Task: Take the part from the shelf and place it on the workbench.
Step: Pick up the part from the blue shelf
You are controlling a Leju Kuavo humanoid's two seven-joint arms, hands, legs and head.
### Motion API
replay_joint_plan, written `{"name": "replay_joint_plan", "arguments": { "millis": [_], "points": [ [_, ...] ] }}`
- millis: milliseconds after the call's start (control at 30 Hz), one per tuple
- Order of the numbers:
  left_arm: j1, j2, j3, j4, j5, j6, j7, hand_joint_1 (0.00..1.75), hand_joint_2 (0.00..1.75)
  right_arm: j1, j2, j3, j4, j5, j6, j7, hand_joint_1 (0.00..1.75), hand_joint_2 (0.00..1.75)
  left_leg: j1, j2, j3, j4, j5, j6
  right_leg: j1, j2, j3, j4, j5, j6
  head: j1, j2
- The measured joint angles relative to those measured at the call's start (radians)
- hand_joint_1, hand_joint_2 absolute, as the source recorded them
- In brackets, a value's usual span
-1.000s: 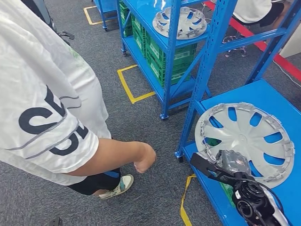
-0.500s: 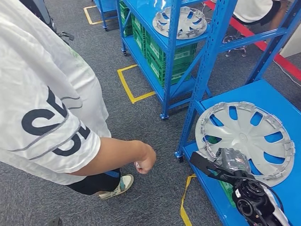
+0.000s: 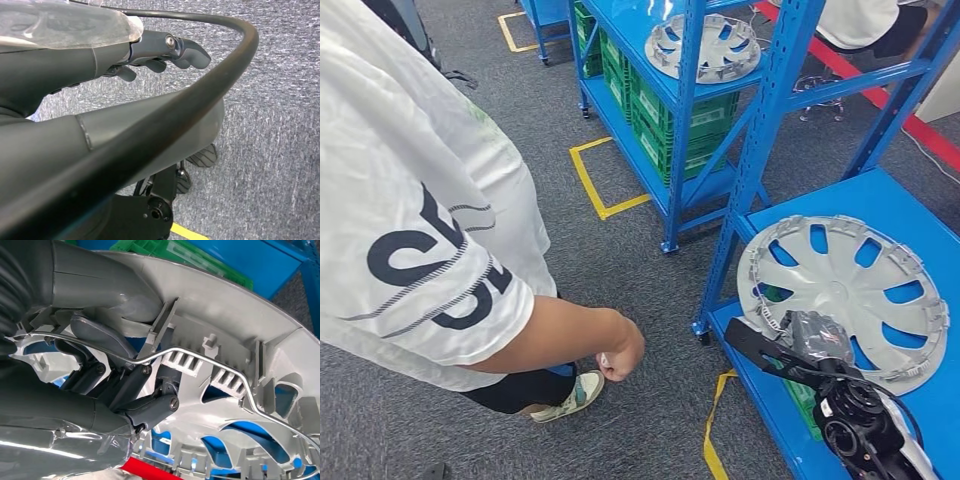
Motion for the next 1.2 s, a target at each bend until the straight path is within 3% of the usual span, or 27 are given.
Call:
{"name": "replay_joint_plan", "arguments": {
  "millis": [1200],
  "points": [
    [0.000,0.004,-0.027,0.000,0.013,0.020,-0.025,0.00,0.00,0.016,-0.005,-0.032,-0.033,-0.002,-0.020,0.001,1.75,1.75,0.000,0.000,0.000,0.000,0.000,0.000,0.000,0.000,0.000,0.000,0.000,0.000,-0.001,0.000]
  ]
}}
